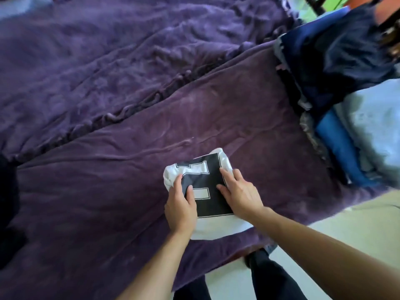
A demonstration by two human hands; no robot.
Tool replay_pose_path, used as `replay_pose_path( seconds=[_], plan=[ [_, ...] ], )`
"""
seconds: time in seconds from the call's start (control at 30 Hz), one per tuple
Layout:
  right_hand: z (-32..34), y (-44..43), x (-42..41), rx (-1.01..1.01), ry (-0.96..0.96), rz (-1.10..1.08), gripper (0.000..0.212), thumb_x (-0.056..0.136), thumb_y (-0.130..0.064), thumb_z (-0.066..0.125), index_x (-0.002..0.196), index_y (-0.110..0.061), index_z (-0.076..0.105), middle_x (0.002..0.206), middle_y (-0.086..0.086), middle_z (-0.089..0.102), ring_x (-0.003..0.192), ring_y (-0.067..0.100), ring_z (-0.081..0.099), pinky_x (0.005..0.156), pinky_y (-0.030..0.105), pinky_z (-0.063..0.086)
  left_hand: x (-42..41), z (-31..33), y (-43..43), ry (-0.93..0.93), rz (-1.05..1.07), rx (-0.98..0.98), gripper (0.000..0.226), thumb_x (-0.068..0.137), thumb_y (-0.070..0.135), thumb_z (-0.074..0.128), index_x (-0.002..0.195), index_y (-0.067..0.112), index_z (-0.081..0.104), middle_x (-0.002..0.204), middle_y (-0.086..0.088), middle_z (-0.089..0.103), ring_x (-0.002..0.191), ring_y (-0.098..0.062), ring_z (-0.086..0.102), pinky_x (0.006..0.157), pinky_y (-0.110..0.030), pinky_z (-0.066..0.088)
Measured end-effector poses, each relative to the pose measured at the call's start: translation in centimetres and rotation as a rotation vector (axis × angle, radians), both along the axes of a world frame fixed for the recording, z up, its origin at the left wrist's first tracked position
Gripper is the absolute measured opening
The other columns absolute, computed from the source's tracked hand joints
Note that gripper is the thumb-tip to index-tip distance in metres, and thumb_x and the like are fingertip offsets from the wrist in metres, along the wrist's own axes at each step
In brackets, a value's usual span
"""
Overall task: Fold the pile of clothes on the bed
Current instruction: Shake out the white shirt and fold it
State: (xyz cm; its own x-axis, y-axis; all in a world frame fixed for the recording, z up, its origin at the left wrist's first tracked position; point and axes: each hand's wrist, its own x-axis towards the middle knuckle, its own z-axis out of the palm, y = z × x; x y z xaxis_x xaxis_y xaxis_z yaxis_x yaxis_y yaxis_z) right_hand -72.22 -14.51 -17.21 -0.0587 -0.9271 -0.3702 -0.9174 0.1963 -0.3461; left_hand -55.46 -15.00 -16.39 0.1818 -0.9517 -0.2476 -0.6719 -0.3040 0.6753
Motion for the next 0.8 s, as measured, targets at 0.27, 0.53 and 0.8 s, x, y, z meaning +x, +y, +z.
replay_pose_path(
  seconds=[0.27, 0.53, 0.8],
  plan=[
    [8.6, 2.6, -15.9, -0.211, -0.019, -0.042, 0.051, 0.097, -0.045, 0.044, 0.144, -0.025, 0.034, 0.113, 0.002, 0.046, 0.077, 0.035, 0.061, 0.057, 0.034, 0.035, -15.9, 8.9, 1.8, 0.002, -0.055, -0.202, 0.041, 0.095, 0.027, 0.054, 0.135, 0.021, 0.050, 0.129, -0.003, 0.060, 0.108, -0.026, 0.061, 0.079, -0.027, 0.042],
    [16.7, 3.0, -34.7, -0.410, 0.022, -0.122, 0.050, 0.097, -0.043, 0.046, 0.143, -0.026, 0.035, 0.121, 0.003, 0.048, 0.096, 0.032, 0.059, 0.076, 0.040, 0.046, -34.1, 17.2, 0.5, 0.211, -0.220, -0.303, 0.047, 0.090, 0.018, 0.061, 0.135, 0.018, 0.050, 0.132, -0.003, 0.056, 0.119, -0.020, 0.054, 0.097, -0.025, 0.039],
    [17.1, 0.6, -48.8, -0.464, 0.169, -0.162, 0.051, 0.094, -0.043, 0.051, 0.140, -0.032, 0.033, 0.115, 0.003, 0.050, 0.084, 0.034, 0.062, 0.061, 0.032, 0.042, -46.2, 17.4, -1.1, 0.313, -0.345, -0.216, 0.060, 0.085, 0.010, 0.065, 0.141, 0.010, 0.043, 0.132, -0.011, 0.052, 0.123, -0.023, 0.049, 0.099, -0.015, 0.030]
  ],
)
